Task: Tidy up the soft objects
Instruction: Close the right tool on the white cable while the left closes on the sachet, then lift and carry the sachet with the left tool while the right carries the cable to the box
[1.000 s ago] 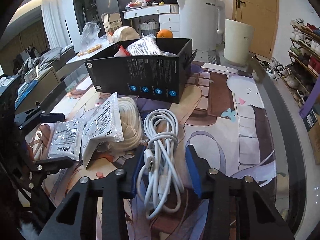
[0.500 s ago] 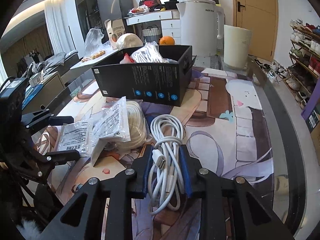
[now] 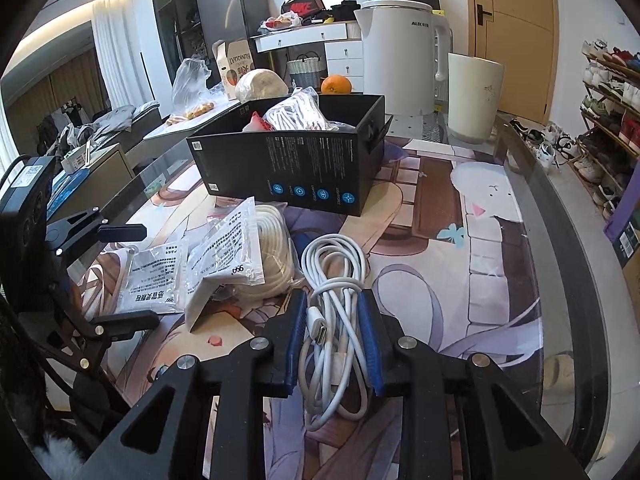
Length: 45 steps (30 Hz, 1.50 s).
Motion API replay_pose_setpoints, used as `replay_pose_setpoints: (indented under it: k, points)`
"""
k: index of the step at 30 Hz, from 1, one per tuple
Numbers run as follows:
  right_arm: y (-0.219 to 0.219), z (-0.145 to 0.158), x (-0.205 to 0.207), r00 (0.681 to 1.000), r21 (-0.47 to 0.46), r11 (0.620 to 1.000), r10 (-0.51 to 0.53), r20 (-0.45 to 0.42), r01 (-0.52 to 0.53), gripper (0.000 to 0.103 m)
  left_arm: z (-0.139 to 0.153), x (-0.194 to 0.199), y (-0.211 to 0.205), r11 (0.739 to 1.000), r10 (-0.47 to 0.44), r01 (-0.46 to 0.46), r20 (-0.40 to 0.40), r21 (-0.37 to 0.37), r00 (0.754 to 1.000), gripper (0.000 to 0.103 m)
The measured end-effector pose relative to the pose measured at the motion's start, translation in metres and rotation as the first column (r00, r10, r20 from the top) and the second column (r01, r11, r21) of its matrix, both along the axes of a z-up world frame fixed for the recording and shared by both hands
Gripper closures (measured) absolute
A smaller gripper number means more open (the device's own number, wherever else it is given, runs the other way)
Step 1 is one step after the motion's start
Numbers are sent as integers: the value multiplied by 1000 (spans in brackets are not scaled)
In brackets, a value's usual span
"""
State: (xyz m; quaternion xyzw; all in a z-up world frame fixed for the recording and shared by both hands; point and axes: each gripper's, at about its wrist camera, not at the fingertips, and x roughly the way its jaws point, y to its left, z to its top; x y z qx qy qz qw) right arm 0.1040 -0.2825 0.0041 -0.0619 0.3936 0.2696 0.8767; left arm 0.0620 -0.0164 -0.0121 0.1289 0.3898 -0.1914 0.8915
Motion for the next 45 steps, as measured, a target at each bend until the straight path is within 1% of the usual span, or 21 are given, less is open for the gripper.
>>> replay_pose_setpoints:
  k: [1,2,3,7,10,13,17,23,27,31,36,39,45]
  points:
    - [0,-1,1,1000,0,1000,1,-4,-1,76,1,0,0,999,-26,26,-11,-27,1000,34]
    - [0,-1,2,1000,1,1000,0,-5,0,76,1,-1,0,998,-43,42,-23,-55,999,41]
    - [-1,-1,2,1000,1,1000,-2,-7,2,76,2,-1,-1,997,-48,46,-24,-65,999,47]
    - [0,-4,3,1000,-5,1000,0,-15,0,76,3,-4,-3,995,-63,61,-20,-82,998,58]
    - [1,-6,3,1000,-15,1000,2,-15,-2,76,3,-4,0,994,-50,47,-25,-102,998,63]
    - [1,-6,3,1000,-14,1000,3,-15,-3,76,5,-3,4,990,-41,36,-31,-133,999,65]
    - [2,-10,7,999,-18,1000,3,-32,-3,73,6,-3,9,985,-25,19,-37,-171,999,65]
    - [5,-12,9,1000,-36,999,8,-8,-8,73,13,-3,18,977,6,-11,-22,-214,1000,65]
    - [0,-9,5,1000,-22,1000,-3,22,4,77,16,0,24,973,43,-45,-14,-228,999,65]
    - [-10,0,0,999,13,1000,-16,42,15,77,22,2,29,967,79,-76,2,-244,997,65]
    - [-16,17,-5,996,54,998,-13,89,9,77,28,7,35,958,135,-125,20,-259,991,65]
    - [-14,27,-7,993,74,997,-5,118,-3,77,33,11,41,949,183,-165,43,-269,982,65]
    - [-6,43,-4,988,113,993,18,151,-35,77,45,18,45,942,228,-192,102,-276,968,65]
